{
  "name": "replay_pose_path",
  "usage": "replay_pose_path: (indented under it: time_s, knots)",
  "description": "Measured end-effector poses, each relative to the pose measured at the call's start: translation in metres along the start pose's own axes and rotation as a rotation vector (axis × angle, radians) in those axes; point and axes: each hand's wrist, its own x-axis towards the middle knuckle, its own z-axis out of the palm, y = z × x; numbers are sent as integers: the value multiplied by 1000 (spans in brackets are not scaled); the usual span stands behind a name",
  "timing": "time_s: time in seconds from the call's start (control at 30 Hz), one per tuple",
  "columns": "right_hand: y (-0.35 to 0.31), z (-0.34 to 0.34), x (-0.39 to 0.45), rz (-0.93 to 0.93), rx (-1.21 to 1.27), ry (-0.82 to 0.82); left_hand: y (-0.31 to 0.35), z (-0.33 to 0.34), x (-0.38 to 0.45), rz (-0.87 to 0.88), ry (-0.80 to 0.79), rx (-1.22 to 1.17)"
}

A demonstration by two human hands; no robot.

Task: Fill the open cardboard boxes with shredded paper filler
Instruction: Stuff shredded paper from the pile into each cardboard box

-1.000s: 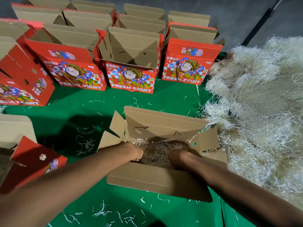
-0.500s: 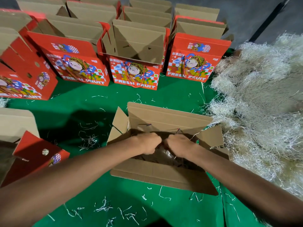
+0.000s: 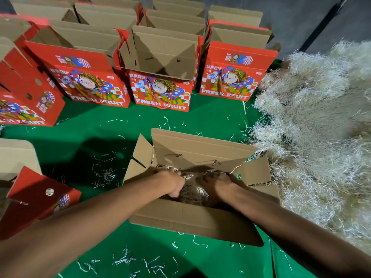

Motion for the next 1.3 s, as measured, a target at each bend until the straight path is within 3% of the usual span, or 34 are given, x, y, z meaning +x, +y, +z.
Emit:
replay_pose_path:
  time_s: [0.07,0.13,0.2,0.3,0.43,0.57,0.87,1.03,1.1,1.2,1.3]
  knots:
    - [0,-8,1,11,181,40,5,-12,-2,33,198,4]
    - [0,-14,5,5,204,38,7,-14,3,121,367,-6]
    - [-3,-16,3,-6,166,19,12,-5,12,183,324,73]
    - [-5,-5,-1,-33,130,-16,21,12,26,143,129,349]
    - [-5,4,-6,-67,80,-38,24,10,38,172,118,477]
    - [-11,3,-10,-50,-167,52,28,3,37,130,101,449]
    - [-15,5,-15,-1,-424,105,12,9,24,15,23,290]
    - [1,4,-10,11,-352,63,0,9,8,-28,-20,339]
    - [2,-4,-7,12,-233,130,2,1,1,-30,41,265]
    - [0,-15,-2,-37,-161,282,4,-9,-10,-7,312,120]
    - [-7,-17,9,-185,-221,198,4,-11,-12,-60,405,43]
